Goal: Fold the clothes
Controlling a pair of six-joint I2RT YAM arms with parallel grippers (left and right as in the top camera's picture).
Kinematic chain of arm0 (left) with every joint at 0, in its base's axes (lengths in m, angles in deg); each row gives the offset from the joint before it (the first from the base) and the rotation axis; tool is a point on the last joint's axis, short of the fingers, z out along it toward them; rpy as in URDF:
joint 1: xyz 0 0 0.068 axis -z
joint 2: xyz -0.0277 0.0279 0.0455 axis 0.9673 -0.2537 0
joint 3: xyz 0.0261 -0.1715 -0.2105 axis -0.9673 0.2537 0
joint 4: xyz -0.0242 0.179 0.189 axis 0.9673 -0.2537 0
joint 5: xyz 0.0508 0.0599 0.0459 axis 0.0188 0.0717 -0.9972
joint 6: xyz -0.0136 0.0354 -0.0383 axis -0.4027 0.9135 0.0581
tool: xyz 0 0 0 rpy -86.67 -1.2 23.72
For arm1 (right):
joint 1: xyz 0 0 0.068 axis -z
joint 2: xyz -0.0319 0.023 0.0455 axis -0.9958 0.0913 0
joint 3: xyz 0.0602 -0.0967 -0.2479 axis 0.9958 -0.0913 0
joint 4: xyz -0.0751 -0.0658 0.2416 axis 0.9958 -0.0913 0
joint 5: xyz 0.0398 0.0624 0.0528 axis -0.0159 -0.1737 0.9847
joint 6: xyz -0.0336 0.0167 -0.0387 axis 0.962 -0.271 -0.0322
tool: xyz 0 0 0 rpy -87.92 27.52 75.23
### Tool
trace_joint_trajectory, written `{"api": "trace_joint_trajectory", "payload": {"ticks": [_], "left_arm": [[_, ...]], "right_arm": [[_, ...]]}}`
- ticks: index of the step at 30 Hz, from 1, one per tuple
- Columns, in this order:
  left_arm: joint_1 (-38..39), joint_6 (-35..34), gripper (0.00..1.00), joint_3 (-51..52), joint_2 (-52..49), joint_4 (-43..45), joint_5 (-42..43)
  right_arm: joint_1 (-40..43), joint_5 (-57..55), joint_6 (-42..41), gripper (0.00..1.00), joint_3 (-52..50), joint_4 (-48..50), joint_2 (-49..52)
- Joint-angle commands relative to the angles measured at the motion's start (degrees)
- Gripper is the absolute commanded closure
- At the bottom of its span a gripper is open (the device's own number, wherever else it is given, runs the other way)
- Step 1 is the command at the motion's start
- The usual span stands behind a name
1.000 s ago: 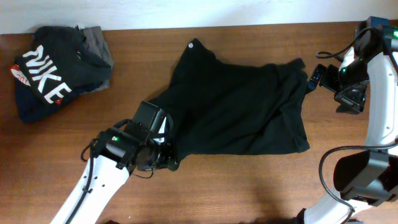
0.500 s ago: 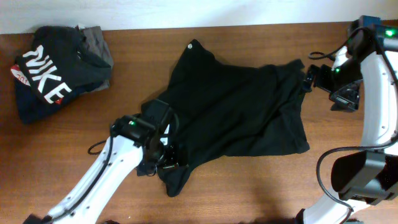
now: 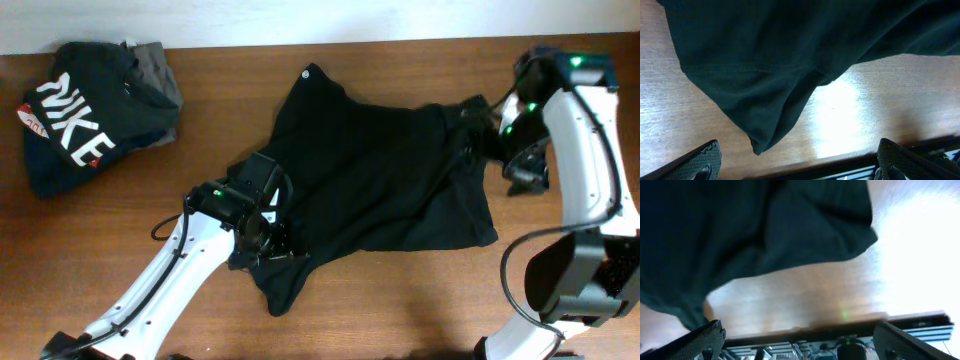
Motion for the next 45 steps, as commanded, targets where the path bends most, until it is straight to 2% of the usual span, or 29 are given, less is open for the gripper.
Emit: {"api": "trace_joint_trajectory", "payload": {"ticks": [1,10,12,14,18,21,28,30,32,38,40,41,42,43,44,45], "left_arm": [[-0.4,1.2,0.01,-0.4,0.2,0.4,-2.0],[-0.4,1.2,0.01,-0.4,0.2,1.2,-3.7],[-0.4,1.2,0.01,-0.4,0.2,1.5,-4.0],[-0.4,1.2,0.01,-0.4,0.2,1.9,-4.5],[-0.4,1.2,0.01,-0.4,0.2,1.8,-4.8],[-0.4,1.2,0.01,-0.4,0.2,1.7,-4.8],[-0.4,1.2,0.01,-0.4,0.2,1.7,-4.8],[-0.4,1.2,0.01,-0.4,0.2,1.7,-4.8],[-0.4,1.2,0.01,-0.4,0.2,1.6,-4.8],[-0.4,1.2,0.01,-0.4,0.2,1.6,-4.8],[-0.4,1.2,0.01,-0.4,0.2,1.6,-4.8],[-0.4,1.2,0.01,-0.4,0.2,1.6,-4.8],[-0.4,1.2,0.01,-0.4,0.2,1.6,-4.8],[-0.4,1.2,0.01,-0.4,0.2,1.6,-4.8],[-0.4,1.2,0.01,-0.4,0.2,1.6,-4.8],[-0.4,1.1,0.01,-0.4,0.2,1.6,-4.8]], "right_arm": [[-0.2,0.1,-0.5,0.01,-8.5,3.2,-0.4],[-0.5,-1.5,2.5,0.02,-23.3,17.6,-0.4],[-0.5,-1.8,2.5,0.30,-25.2,22.3,-0.3],[-0.5,-1.8,2.4,0.50,-26.3,25.6,-0.3],[-0.5,-1.7,2.4,0.49,-28.7,30.4,-0.2],[-0.5,-1.7,2.4,0.40,-30.6,33.2,-0.2],[-0.5,-2.7,3.6,0.42,-33.5,40.1,-0.2],[-0.5,-2.7,4.9,0.52,-33.5,40.9,-0.2],[-0.5,-2.7,7.1,0.56,-33.4,41.6,-0.2],[-0.5,-4.4,9.2,0.47,-33.2,42.3,-0.2],[-0.5,-4.7,10.2,0.47,-33.2,42.2,-0.2],[-0.5,-4.9,10.2,0.50,-33.2,42.1,-0.2],[-0.5,-4.9,10.2,0.61,-33.2,42.0,-0.2],[-0.5,-4.8,10.0,0.66,-33.2,41.8,-0.2],[-0.5,-4.8,9.9,0.75,-33.2,41.2,-0.2],[-0.5,-4.9,9.5,0.78,-33.2,40.9,-0.2]]}}
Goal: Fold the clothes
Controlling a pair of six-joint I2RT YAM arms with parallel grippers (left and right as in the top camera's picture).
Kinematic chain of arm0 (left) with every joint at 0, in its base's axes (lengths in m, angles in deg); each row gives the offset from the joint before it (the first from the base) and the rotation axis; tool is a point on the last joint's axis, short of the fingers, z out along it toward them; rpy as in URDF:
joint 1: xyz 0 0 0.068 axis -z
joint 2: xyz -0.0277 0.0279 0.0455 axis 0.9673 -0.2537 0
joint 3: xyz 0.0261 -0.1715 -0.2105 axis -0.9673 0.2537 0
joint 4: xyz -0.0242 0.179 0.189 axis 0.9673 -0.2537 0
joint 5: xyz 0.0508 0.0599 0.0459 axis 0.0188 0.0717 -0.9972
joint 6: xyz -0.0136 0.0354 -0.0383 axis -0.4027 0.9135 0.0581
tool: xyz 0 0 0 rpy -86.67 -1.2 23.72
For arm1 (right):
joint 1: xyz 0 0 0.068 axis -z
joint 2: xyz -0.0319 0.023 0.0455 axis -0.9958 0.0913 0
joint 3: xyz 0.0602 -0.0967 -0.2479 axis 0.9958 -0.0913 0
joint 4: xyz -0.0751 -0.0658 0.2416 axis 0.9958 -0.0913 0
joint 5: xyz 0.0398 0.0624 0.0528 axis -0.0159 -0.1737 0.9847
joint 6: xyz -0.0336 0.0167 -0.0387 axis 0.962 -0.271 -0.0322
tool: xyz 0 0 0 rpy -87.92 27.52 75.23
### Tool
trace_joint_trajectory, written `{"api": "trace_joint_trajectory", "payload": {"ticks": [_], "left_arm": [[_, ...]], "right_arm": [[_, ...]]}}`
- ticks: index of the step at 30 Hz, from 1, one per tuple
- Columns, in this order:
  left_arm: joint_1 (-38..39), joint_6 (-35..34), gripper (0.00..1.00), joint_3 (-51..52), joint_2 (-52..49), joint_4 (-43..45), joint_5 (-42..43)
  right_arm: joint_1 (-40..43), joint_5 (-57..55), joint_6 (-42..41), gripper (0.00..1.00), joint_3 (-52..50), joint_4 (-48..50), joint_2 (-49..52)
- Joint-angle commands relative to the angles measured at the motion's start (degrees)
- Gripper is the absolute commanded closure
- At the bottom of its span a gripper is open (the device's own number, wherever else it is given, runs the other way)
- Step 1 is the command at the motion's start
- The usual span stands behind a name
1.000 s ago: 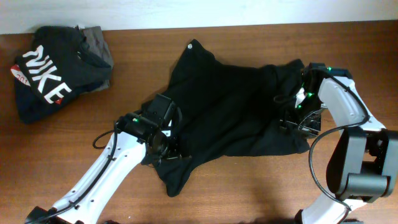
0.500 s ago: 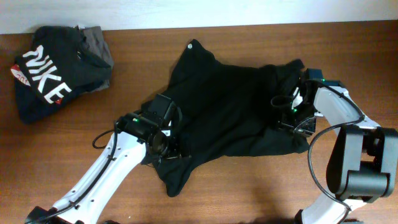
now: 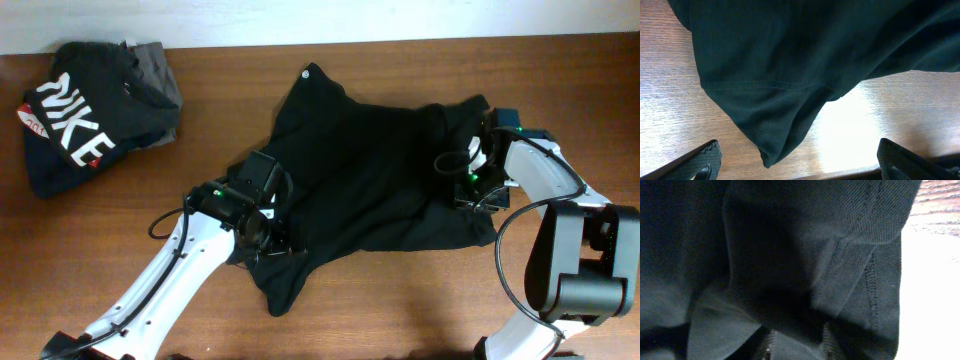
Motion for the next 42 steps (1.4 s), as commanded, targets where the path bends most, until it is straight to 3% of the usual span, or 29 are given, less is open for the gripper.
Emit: {"api": "trace_joint_trajectory", "payload": {"ticks": [1,2,6,12,17,28,36,37,38,39,42], "left_arm": [[-0.4,1.2,0.01,-0.4,0.2,-0.1,-0.8],[-0.4,1.2,0.01,-0.4,0.2,-0.1,-0.8],[-0.4,1.2,0.01,-0.4,0.2,-0.1,-0.8],[-0.4,1.2,0.01,-0.4,0.2,-0.1,-0.8],[-0.4,1.2,0.01,-0.4,0.2,0.1,-0.9],[-0.4,1.2,0.01,-0.4,0.2,0.4,-0.8],[-0.4,1.2,0.01,-0.4,0.2,0.3,-0.8],[-0.4,1.2,0.01,-0.4,0.2,0.3,-0.8],[-0.4,1.2,0.01,-0.4,0.2,0.3,-0.8],[-0.4,1.2,0.01,-0.4,0.2,0.4,-0.8],[-0.4,1.2,0.01,-0.4,0.2,0.4,-0.8]], "right_arm": [[-0.3,-1.0,0.1,0.86,-0.2,-1.4,-0.4],[-0.3,-2.2,-1.7,0.96,-0.2,-2.2,-0.4],[-0.2,-5.9,-7.5,0.96,0.7,-4.8,-1.3],[-0.2,-8.9,-9.2,0.96,11.5,-20.2,-6.6],[-0.2,-11.3,-11.4,0.96,13.8,-29.2,-7.9],[-0.2,-11.8,-13.0,0.96,13.6,-40.8,-7.8],[-0.2,-21.7,-24.7,0.95,13.6,-42.7,-7.8],[-0.2,-21.7,-25.1,0.80,13.6,-42.4,-7.8],[-0.3,-21.5,-25.1,0.22,13.6,-42.0,-7.8],[-0.3,-21.5,-25.0,0.01,13.6,-41.9,-7.8],[-0.3,-21.5,-24.8,0.01,13.6,-41.1,-7.8]]}}
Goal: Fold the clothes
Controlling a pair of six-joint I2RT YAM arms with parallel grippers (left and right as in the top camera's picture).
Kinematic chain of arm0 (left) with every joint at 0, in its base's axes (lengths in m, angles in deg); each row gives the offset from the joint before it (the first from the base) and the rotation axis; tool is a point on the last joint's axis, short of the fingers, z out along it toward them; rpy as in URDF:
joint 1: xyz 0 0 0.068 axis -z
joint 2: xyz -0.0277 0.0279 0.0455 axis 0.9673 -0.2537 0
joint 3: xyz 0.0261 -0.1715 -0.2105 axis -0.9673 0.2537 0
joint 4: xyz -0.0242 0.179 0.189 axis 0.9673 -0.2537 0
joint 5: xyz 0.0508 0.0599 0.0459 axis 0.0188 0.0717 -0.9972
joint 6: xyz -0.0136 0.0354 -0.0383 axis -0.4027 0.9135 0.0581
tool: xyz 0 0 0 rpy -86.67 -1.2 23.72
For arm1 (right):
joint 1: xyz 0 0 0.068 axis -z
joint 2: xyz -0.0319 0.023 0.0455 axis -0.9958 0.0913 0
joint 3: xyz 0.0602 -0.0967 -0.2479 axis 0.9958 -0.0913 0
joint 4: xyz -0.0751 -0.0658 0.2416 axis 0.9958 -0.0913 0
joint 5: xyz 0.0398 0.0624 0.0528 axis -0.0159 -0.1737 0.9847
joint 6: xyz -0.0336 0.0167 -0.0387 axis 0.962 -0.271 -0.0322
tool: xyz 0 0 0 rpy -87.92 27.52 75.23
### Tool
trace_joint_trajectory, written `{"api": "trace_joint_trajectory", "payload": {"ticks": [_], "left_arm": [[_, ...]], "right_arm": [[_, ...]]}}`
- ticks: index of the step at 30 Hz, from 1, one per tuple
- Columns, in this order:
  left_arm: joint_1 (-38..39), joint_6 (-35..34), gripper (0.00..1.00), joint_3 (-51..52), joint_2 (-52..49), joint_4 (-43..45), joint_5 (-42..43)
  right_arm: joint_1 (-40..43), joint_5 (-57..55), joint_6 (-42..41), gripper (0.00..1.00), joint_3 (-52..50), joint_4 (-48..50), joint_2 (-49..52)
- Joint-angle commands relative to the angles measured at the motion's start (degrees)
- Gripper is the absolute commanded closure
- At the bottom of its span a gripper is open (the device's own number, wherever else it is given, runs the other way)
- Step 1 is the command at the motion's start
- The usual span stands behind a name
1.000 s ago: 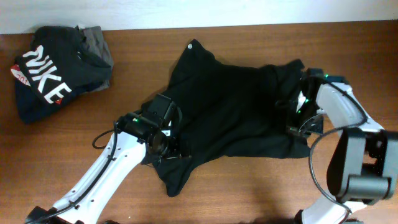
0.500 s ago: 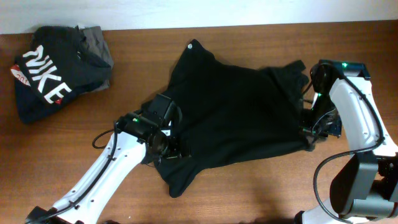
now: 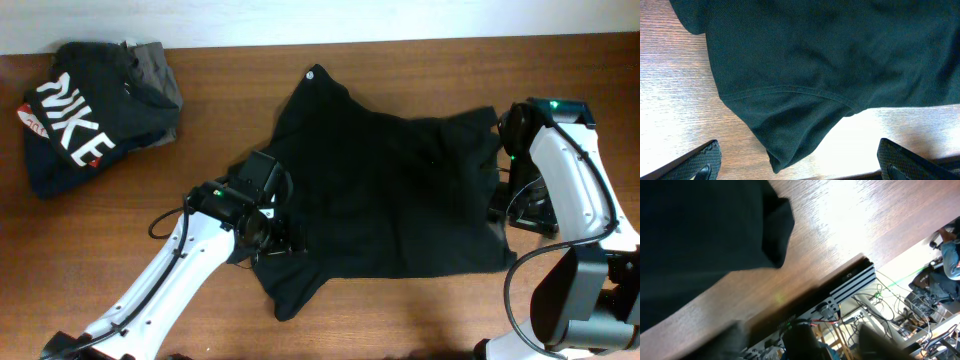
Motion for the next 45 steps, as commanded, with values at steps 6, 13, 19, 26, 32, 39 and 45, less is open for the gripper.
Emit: {"api": "trace_joint_trajectory", "payload": {"ticks": [6,13,19,26,32,39,45], "left_arm": [[-0.4,1.2,0.01,-0.4,0.2,0.0,2.3],[-0.4,1.1,0.05,0.3,-0.9,-4.7,4.6],[-0.4,-2.2,0.05,3.4,-4.2,-5.7,6.8],[-0.4,-3.1,0.11,7.9,-5.5,-5.6,8.9],[0.7,-7.2,0.15,11.8,-5.5,-2.6,9.9],[5.8,-9.7,0.15,17.8,-5.5,4.6,14.9],[6.5,-9.9,0.16,17.8,-5.6,5.5,13.0]], "right_arm": [[-0.4,3.1,0.7,0.01,0.2,6.2,-0.1],[-0.3,5.9,1.3,0.01,0.2,10.1,-0.1],[-0.4,5.9,1.4,0.01,0.2,11.0,-0.1],[-0.4,5.8,1.4,0.01,0.2,11.1,-0.1],[-0.4,5.8,1.4,0.01,0.2,11.8,-0.1],[-0.4,5.8,1.4,0.01,0.2,12.3,-0.1],[-0.4,5.9,1.8,0.01,0.2,12.5,-0.1]]}}
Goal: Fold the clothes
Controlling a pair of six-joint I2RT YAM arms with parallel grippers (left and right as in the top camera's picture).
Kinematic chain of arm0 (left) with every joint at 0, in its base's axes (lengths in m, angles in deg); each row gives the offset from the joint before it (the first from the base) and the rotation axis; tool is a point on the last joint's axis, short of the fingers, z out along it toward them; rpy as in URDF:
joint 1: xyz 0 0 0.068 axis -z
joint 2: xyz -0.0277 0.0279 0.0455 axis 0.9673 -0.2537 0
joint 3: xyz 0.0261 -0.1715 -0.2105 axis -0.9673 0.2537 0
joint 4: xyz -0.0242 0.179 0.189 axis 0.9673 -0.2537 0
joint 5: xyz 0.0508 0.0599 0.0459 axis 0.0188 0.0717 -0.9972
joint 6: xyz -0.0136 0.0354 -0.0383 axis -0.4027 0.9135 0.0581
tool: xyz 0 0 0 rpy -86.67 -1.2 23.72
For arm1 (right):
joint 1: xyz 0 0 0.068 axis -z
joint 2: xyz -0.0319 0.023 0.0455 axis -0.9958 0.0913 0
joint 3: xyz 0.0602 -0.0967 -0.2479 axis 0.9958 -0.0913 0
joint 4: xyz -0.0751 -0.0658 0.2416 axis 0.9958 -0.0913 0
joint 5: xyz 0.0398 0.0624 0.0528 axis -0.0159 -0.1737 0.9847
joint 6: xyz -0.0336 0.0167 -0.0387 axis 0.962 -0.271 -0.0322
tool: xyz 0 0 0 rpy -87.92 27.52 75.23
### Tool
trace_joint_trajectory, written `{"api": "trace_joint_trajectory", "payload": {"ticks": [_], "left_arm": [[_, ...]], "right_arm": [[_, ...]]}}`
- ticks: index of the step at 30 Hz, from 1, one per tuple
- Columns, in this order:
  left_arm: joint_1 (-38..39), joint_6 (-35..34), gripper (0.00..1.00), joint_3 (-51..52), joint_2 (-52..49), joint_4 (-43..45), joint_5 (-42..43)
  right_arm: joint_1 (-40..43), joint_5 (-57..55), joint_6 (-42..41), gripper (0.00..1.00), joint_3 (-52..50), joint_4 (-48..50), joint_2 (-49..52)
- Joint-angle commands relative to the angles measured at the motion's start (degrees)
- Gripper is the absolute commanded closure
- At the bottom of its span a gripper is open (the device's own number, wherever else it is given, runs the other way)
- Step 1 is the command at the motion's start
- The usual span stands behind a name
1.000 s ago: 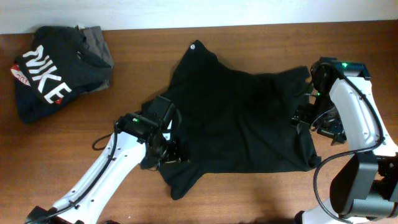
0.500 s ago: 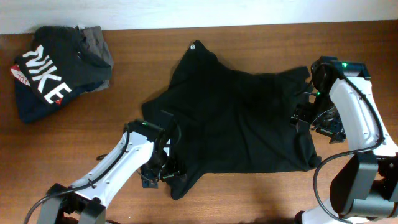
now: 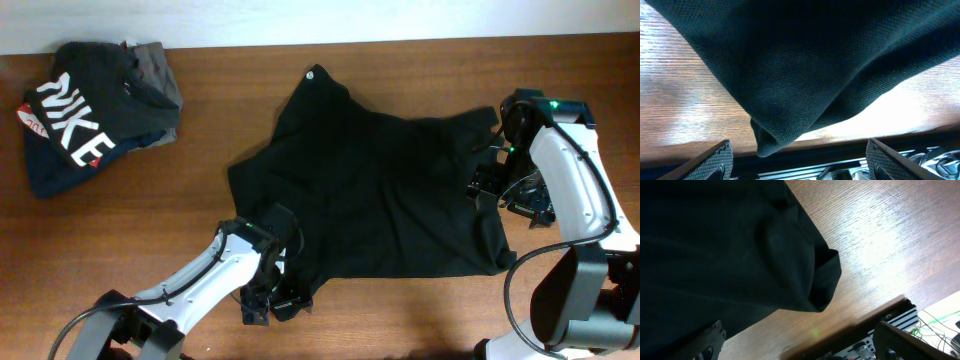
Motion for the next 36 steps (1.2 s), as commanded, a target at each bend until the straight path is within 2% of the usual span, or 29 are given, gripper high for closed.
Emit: {"api": "trace_joint_trajectory", "payload": {"ticks": [1,4,9,19,21,22,25,29,36], "left_arm": [[0.3,-0.8,0.16,0.2,-0.3,1.0,-1.5],[0.3,-0.8,0.16,0.2,-0.3,3.8,-5.0],[0.3,-0.8,0.33,0.2,-0.4,4.4,-5.0],[0.3,-0.8,0.41,1.9,-0.4,6.7,-6.5],[0.3,-0.8,0.45,2.2,-0.4,7.3,-6.5],[0.3,-0.8,0.48,2.2,-0.4,7.4,-6.5],[0.3,-0.8,0.77,2.2,-0.4,7.4,-6.5],[0.3,-0.8,0.99,2.2,-0.4,7.2,-6.2],[0.3,0.9,0.99,-2.3,0.0,2.3,-5.7]], "right_arm": [[-0.4,0.0,0.2,0.01,0.2,0.0,-0.1],[-0.3,0.0,1.5,0.01,0.2,0.0,-0.1],[-0.4,0.1,1.5,0.01,0.2,0.0,-0.1],[-0.4,0.5,1.5,0.01,0.2,0.0,-0.1],[-0.4,1.0,1.5,0.01,0.2,0.0,-0.1],[-0.4,0.9,1.5,0.01,0.2,0.0,-0.1],[-0.4,0.9,1.5,0.01,0.2,0.0,-0.1],[-0.3,0.9,1.4,0.01,0.2,0.2,-0.1],[-0.3,0.9,1.0,0.01,0.2,1.5,-0.1]]}}
